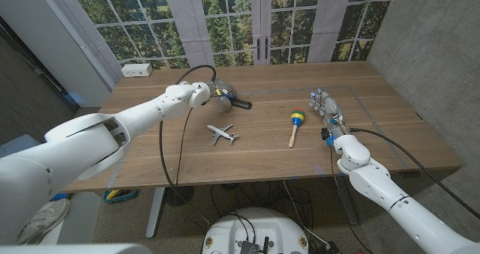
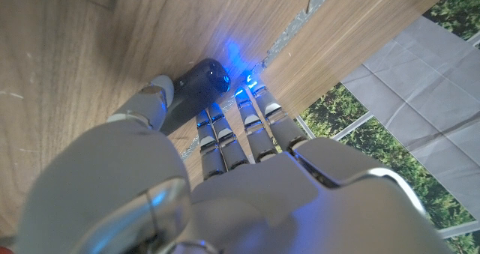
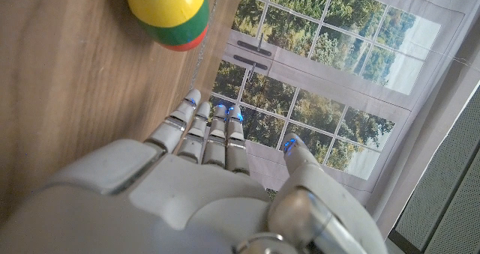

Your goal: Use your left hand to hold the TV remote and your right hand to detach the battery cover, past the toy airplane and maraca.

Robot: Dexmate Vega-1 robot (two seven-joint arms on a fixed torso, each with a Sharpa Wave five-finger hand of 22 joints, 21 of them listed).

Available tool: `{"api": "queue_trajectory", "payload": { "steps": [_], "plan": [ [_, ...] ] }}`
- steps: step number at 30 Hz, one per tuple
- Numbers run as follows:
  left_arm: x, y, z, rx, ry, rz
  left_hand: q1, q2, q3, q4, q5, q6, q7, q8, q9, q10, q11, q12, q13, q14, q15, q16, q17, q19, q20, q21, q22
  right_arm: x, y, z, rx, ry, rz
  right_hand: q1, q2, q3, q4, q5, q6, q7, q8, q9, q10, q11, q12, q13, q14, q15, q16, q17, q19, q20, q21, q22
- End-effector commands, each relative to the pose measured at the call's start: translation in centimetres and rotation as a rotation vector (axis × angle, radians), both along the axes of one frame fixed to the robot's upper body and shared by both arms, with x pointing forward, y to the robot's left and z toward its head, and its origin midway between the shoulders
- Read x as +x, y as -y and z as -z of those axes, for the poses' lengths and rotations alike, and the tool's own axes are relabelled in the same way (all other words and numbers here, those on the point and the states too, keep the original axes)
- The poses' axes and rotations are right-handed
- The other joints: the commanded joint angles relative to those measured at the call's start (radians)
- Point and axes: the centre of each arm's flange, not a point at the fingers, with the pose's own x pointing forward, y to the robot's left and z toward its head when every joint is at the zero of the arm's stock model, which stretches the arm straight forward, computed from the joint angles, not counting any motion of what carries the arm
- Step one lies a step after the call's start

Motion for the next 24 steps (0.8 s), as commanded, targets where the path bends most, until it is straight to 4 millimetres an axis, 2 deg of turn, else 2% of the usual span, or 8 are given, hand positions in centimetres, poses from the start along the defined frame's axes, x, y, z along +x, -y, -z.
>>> {"api": "queue_trajectory", "payload": {
  "steps": [1,7,12,17,18,21,22,24],
  "plan": [
    [0.4,0.4,0.7,0.035,-0.048,-0.026,0.018,0.005,-0.011,0.001,0.001,0.017,0.001,0.001,0.004,0.031,-0.012,0.007,0.003,0.020,-0.158,0.005,0.004,0.010,-0.021,0.006,0.003,-0.1,0.3,0.1,0.007,0.007,0.007,-0.012,0.005,0.000,-0.002,0.000,0.005,0.000,0.001,0.003,0.009,0.000,0.005,0.004,0.008,0.001,0.005,0.003,0.009,-0.001,-0.004,0.002],
    [0.5,0.5,1.0,0.048,-0.060,-0.041,0.058,0.033,-0.034,0.000,0.005,0.088,-0.005,0.016,0.005,0.114,-0.019,0.021,0.005,0.054,-0.169,0.009,0.008,-0.003,-0.011,-0.003,0.004,-0.3,0.3,0.1,0.006,0.012,0.015,-0.013,0.006,0.000,-0.002,0.000,0.005,0.000,0.001,0.003,0.010,0.000,0.005,0.004,0.009,0.001,0.006,0.005,0.009,0.000,-0.004,0.002],
    [0.4,0.5,1.3,0.059,-0.061,-0.041,0.141,0.094,-0.063,-0.003,0.008,0.181,0.007,0.026,0.008,0.275,-0.025,0.058,0.016,0.182,-0.184,0.055,0.027,0.069,-0.051,0.028,0.010,-0.4,0.3,0.1,0.000,0.013,0.026,-0.014,0.006,0.000,-0.002,0.000,0.006,-0.002,0.001,0.003,0.008,-0.002,0.004,0.005,0.009,0.002,0.006,0.007,0.010,-0.001,-0.004,0.002],
    [0.4,0.5,2.0,0.063,-0.053,-0.024,0.223,0.118,-0.098,-0.006,0.012,0.219,0.003,0.031,0.016,0.348,-0.023,0.077,0.043,0.296,-0.193,0.127,0.081,0.137,-0.066,0.085,0.034,-0.5,0.3,0.2,-0.003,0.014,0.034,-0.014,0.006,0.000,-0.002,0.000,0.007,-0.002,0.001,0.003,0.008,-0.002,0.004,0.005,0.009,0.002,0.006,0.008,0.009,-0.001,-0.005,0.002],
    [0.4,0.5,2.2,0.057,-0.045,-0.015,0.251,0.124,-0.110,-0.007,0.014,0.229,0.003,0.035,0.020,0.358,-0.021,0.075,0.050,0.348,-0.194,0.164,0.111,0.150,-0.075,0.112,0.053,-0.6,0.3,0.2,-0.004,0.014,0.036,-0.014,0.006,0.000,-0.002,0.000,0.007,-0.001,0.000,0.003,0.008,-0.002,0.004,0.005,0.009,0.001,0.006,0.008,0.009,-0.001,-0.005,0.002],
    [0.3,0.4,2.7,0.043,-0.017,0.005,0.322,0.131,-0.130,-0.011,0.017,0.290,0.008,0.070,0.034,0.423,-0.021,0.099,0.078,0.416,-0.196,0.224,0.177,0.172,-0.084,0.178,0.096,-0.7,0.3,0.3,-0.011,0.015,0.048,-0.014,0.006,0.000,-0.002,0.000,0.008,-0.002,0.000,0.003,0.008,-0.003,0.004,0.005,0.009,0.001,0.006,0.009,0.009,-0.001,-0.005,0.002],
    [0.2,0.3,2.9,0.038,-0.003,0.013,0.363,0.132,-0.135,-0.016,0.020,0.312,0.018,0.089,0.046,0.457,-0.021,0.114,0.094,0.435,-0.197,0.244,0.203,0.185,-0.095,0.211,0.118,-0.7,0.3,0.3,-0.011,0.015,0.052,-0.014,0.006,0.000,-0.002,0.000,0.008,-0.002,0.000,0.003,0.009,-0.004,0.004,0.005,0.010,0.002,0.006,0.009,0.009,-0.001,-0.005,0.002],
    [0.3,0.2,3.1,0.016,-0.001,0.021,0.458,0.114,-0.149,-0.015,0.028,0.339,0.011,0.124,0.076,0.505,-0.018,0.138,0.132,0.451,-0.197,0.275,0.259,0.195,-0.108,0.276,0.159,-0.7,0.3,0.4,-0.010,0.013,0.051,-0.014,0.006,0.000,-0.003,0.000,0.008,-0.003,0.000,0.003,0.012,-0.003,0.005,0.005,0.010,0.002,0.006,0.009,0.011,0.000,-0.004,0.002]
  ]
}}
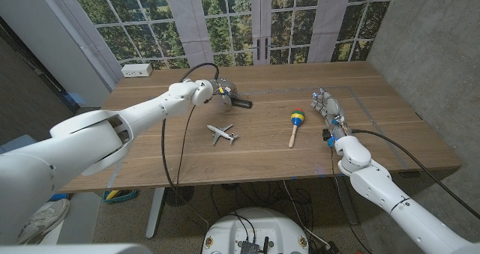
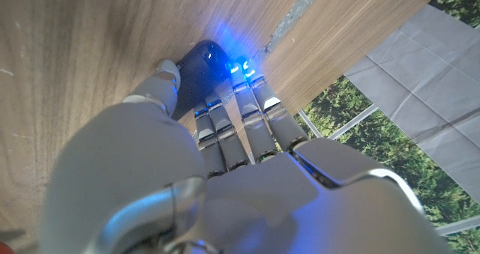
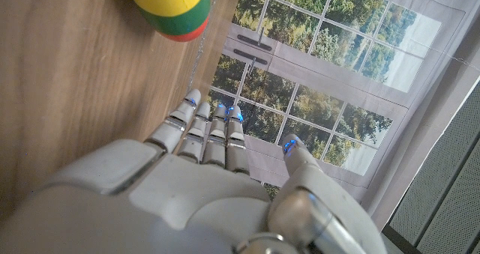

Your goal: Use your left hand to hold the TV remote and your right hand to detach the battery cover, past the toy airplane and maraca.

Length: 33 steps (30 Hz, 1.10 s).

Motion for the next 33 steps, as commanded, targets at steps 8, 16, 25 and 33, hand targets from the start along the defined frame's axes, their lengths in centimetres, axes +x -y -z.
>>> {"api": "queue_trajectory", "payload": {
  "steps": [8,16,25,33],
  "plan": [
    [0.2,-1.1,2.4,-0.081,0.012,0.053,0.298,0.010,-0.065,0.009,0.050,0.227,0.007,0.154,0.112,0.323,-0.099,0.088,0.206,0.234,-0.243,0.130,0.321,0.075,-0.103,0.300,0.161,-0.5,0.1,0.4,-0.010,0.003,0.033,-0.003,0.009,0.000,-0.003,0.000,0.011,-0.003,0.001,0.004,0.012,-0.004,0.004,0.006,0.013,0.000,0.008,0.006,0.012,-0.001,-0.004,0.002],
    [0.0,-1.4,2.0,-0.116,-0.002,0.068,0.296,-0.006,-0.073,0.012,0.070,0.280,0.009,0.166,0.097,0.350,-0.093,0.101,0.230,0.275,-0.242,0.128,0.332,0.091,-0.105,0.355,0.175,-0.7,0.2,0.4,-0.014,0.011,0.035,-0.004,0.009,0.000,-0.004,0.000,0.015,-0.004,0.001,0.004,0.015,-0.005,0.005,0.007,0.020,-0.001,0.011,0.008,0.015,-0.001,-0.003,0.003],
    [0.2,-2.1,0.5,-0.270,-0.076,0.081,0.292,-0.026,-0.074,0.013,0.105,0.319,0.016,0.170,0.081,0.376,-0.090,0.110,0.251,0.315,-0.240,0.126,0.343,0.094,-0.110,0.398,0.180,-1.2,0.3,0.4,-0.019,0.024,0.041,-0.004,0.009,0.000,-0.005,0.000,0.017,-0.003,0.001,0.004,0.017,-0.007,0.005,0.007,0.021,-0.004,0.011,0.011,0.018,-0.001,-0.002,0.003],
    [-0.1,-2.1,-1.0,-0.341,-0.101,0.104,0.293,-0.037,-0.070,0.013,0.135,0.328,0.018,0.168,0.074,0.385,-0.089,0.109,0.263,0.329,-0.240,0.123,0.351,0.088,-0.107,0.418,0.179,-1.6,0.4,0.3,-0.019,0.034,0.045,-0.003,0.008,0.000,-0.007,0.001,0.018,-0.003,0.001,0.004,0.018,-0.009,0.005,0.008,0.022,-0.004,0.012,0.012,0.017,-0.001,-0.003,0.003]
  ]
}}
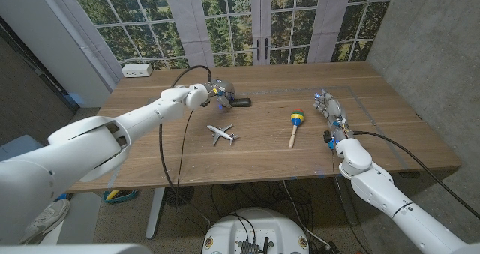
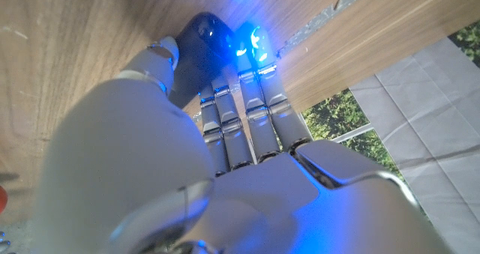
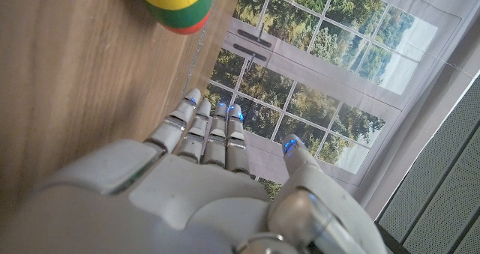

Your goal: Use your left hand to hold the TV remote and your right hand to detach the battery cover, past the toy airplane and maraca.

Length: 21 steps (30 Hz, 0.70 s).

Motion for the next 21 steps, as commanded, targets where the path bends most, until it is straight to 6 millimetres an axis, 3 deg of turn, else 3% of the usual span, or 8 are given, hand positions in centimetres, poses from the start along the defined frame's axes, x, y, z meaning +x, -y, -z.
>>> {"api": "queue_trajectory", "payload": {
  "steps": [1,21],
  "plan": [
    [-0.4,-0.1,-2.2,-0.125,-0.041,0.036,0.135,0.120,0.004,-0.002,0.022,0.197,-0.116,0.110,0.075,0.247,-0.224,0.005,0.264,0.223,-0.317,0.001,0.166,-0.003,-0.094,0.015,0.003,-0.7,0.2,0.0,0.000,0.016,0.007,-0.003,0.008,0.000,-0.007,0.001,0.009,-0.002,0.001,0.004,0.011,-0.002,0.005,0.003,0.008,0.000,0.005,0.003,0.008,0.001,-0.003,0.003],
    [-2.1,-1.1,-4.2,-0.283,-0.018,0.080,0.129,0.105,0.018,0.001,0.082,0.196,-0.114,0.105,0.079,0.252,-0.220,-0.005,0.293,0.231,-0.317,-0.013,0.189,-0.024,-0.091,0.062,-0.003,-1.2,0.1,-0.3,-0.013,0.034,-0.001,0.013,0.003,0.006,-0.026,0.003,0.006,-0.001,-0.002,0.004,0.010,-0.001,0.003,0.003,0.008,-0.002,0.002,0.002,0.011,0.002,-0.003,0.003]
  ]
}}
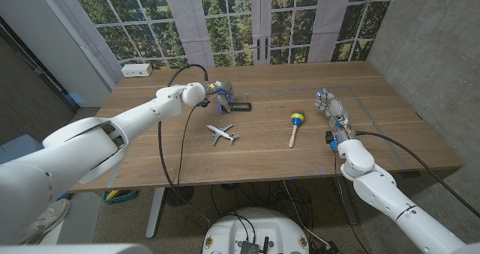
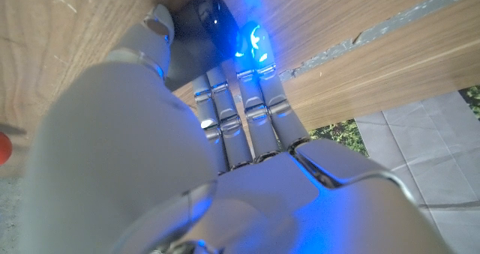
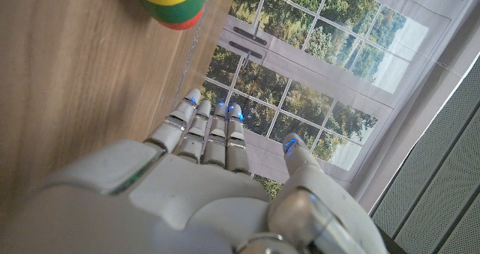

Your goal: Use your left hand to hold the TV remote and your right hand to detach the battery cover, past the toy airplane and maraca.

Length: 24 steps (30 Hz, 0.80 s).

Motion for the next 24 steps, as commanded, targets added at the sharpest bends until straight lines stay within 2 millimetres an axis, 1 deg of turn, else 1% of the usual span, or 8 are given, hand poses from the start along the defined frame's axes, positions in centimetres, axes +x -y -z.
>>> {"api": "queue_trajectory", "payload": {
  "steps": [1,12,17,24],
  "plan": [
    [-1.1,-0.9,-2.0,-0.119,0.023,0.025,0.110,0.123,0.015,0.001,0.022,0.079,-0.067,-0.004,0.066,0.169,-0.166,-0.003,0.009,0.192,-0.284,-0.007,0.009,-0.007,-0.082,0.012,0.000,-0.3,-0.1,-0.2,-0.008,0.012,-0.005,0.013,0.003,0.004,-0.007,0.003,0.007,-0.001,-0.002,0.004,0.010,-0.001,0.004,0.003,0.008,-0.002,0.002,0.003,0.012,0.001,-0.003,0.003],
    [-1.5,-1.6,-2.6,-0.221,0.019,0.039,0.110,0.118,0.020,0.001,0.044,0.079,-0.066,-0.006,0.069,0.169,-0.166,-0.008,0.021,0.194,-0.285,-0.012,0.020,-0.010,-0.082,0.035,-0.005,-0.4,-0.5,-0.1,-0.010,0.004,0.002,0.016,0.001,0.003,-0.013,0.003,0.005,0.000,-0.003,0.004,0.009,0.000,0.003,0.004,0.008,0.000,0.000,0.002,0.011,0.002,-0.003,0.003],
    [-1.6,-1.9,-2.6,-0.266,0.015,0.055,0.109,0.115,0.023,0.002,0.054,0.079,-0.066,-0.008,0.069,0.170,-0.166,-0.011,0.028,0.195,-0.285,-0.015,0.026,-0.015,-0.083,0.045,-0.007,-0.4,-0.7,-0.2,-0.009,-0.009,0.008,0.024,-0.004,0.005,-0.024,0.005,0.002,-0.001,-0.004,0.004,0.005,-0.002,0.000,0.004,0.008,0.003,-0.002,0.001,0.014,0.005,-0.003,0.002],
    [-2.1,-2.1,-3.2,-0.345,0.011,0.094,0.107,0.112,0.026,0.002,0.065,0.079,-0.066,-0.009,0.072,0.170,-0.166,-0.014,0.036,0.195,-0.285,-0.018,0.033,-0.018,-0.083,0.059,-0.010,-0.4,-1.4,-0.7,-0.031,-0.022,0.027,0.040,-0.017,0.008,-0.047,0.007,-0.015,-0.001,-0.010,0.003,-0.005,-0.004,-0.005,0.003,0.005,0.012,-0.008,-0.003,0.014,0.013,-0.004,0.002]
  ]
}}
